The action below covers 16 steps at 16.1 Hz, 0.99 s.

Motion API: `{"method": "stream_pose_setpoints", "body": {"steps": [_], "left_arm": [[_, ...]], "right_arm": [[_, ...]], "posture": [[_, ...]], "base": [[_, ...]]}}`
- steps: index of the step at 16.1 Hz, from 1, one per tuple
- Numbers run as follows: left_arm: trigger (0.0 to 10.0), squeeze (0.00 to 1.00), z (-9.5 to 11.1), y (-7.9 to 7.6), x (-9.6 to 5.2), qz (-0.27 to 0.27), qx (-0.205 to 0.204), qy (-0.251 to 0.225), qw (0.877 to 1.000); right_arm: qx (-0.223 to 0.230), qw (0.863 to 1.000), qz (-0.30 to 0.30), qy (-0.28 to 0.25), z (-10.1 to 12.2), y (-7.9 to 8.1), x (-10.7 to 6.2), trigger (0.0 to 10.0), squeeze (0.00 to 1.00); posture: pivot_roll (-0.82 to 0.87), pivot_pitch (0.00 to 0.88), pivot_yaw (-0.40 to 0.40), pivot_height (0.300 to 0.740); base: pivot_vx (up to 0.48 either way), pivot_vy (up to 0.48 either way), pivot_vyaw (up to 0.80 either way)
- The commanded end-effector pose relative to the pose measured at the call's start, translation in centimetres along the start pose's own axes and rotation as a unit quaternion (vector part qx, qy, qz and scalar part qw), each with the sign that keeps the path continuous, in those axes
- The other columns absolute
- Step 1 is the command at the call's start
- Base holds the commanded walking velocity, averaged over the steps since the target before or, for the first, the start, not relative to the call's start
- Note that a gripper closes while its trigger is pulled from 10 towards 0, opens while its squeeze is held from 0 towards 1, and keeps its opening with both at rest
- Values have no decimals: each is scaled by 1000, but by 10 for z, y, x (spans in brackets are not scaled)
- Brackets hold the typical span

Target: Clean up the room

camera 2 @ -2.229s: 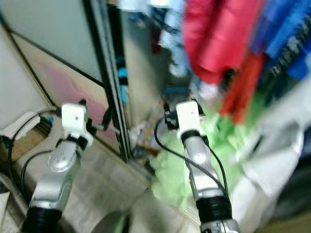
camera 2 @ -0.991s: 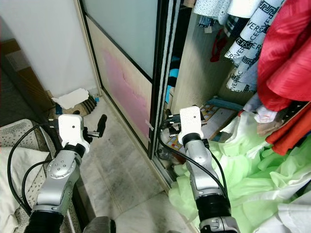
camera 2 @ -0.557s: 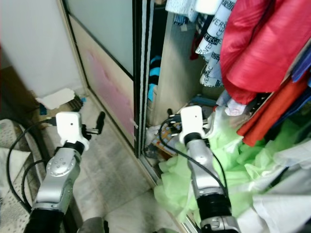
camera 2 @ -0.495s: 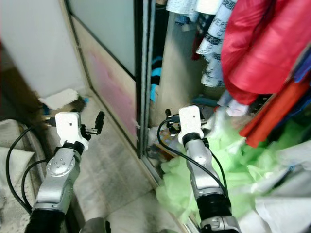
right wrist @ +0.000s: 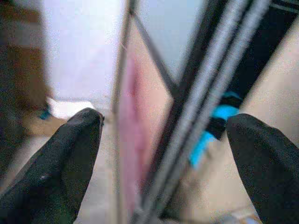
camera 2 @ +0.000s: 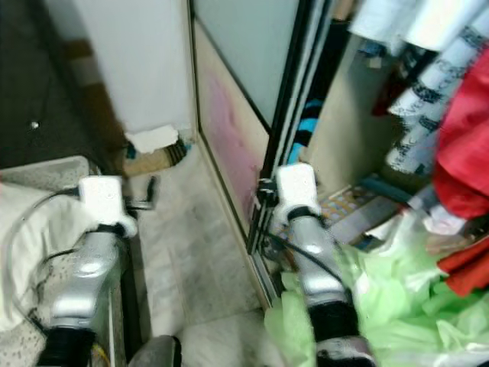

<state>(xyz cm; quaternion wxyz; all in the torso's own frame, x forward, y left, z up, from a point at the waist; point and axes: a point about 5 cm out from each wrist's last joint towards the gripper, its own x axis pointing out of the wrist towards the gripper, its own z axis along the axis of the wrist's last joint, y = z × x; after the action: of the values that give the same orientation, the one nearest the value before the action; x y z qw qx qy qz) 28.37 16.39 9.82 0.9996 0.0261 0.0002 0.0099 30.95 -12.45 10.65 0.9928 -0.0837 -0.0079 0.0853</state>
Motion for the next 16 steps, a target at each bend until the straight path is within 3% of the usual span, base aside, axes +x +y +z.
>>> {"method": "stream_pose_setpoints", "body": {"steps": [1,11,16], "left_arm": [[10000,0,2,-9,1,-11,-4,-2,1000],[10000,0,0,-3,-1,19,3,7,1000],[10000,0,0,-5,-1,9,7,2,1000]], "right_arm": [[-5,1000,-14,5,-2,-11,-2,10000,0],[2,1000,-1,0,-1,-6,0,10000,0],[4,1000,7,-6,2,-4,3,10000,0]], "posture": [[40,0,-73,740],[58,0,-73,740],[66,0,-75,740]], "base": [[0,0,800],[0,0,800],[0,0,800]]}}
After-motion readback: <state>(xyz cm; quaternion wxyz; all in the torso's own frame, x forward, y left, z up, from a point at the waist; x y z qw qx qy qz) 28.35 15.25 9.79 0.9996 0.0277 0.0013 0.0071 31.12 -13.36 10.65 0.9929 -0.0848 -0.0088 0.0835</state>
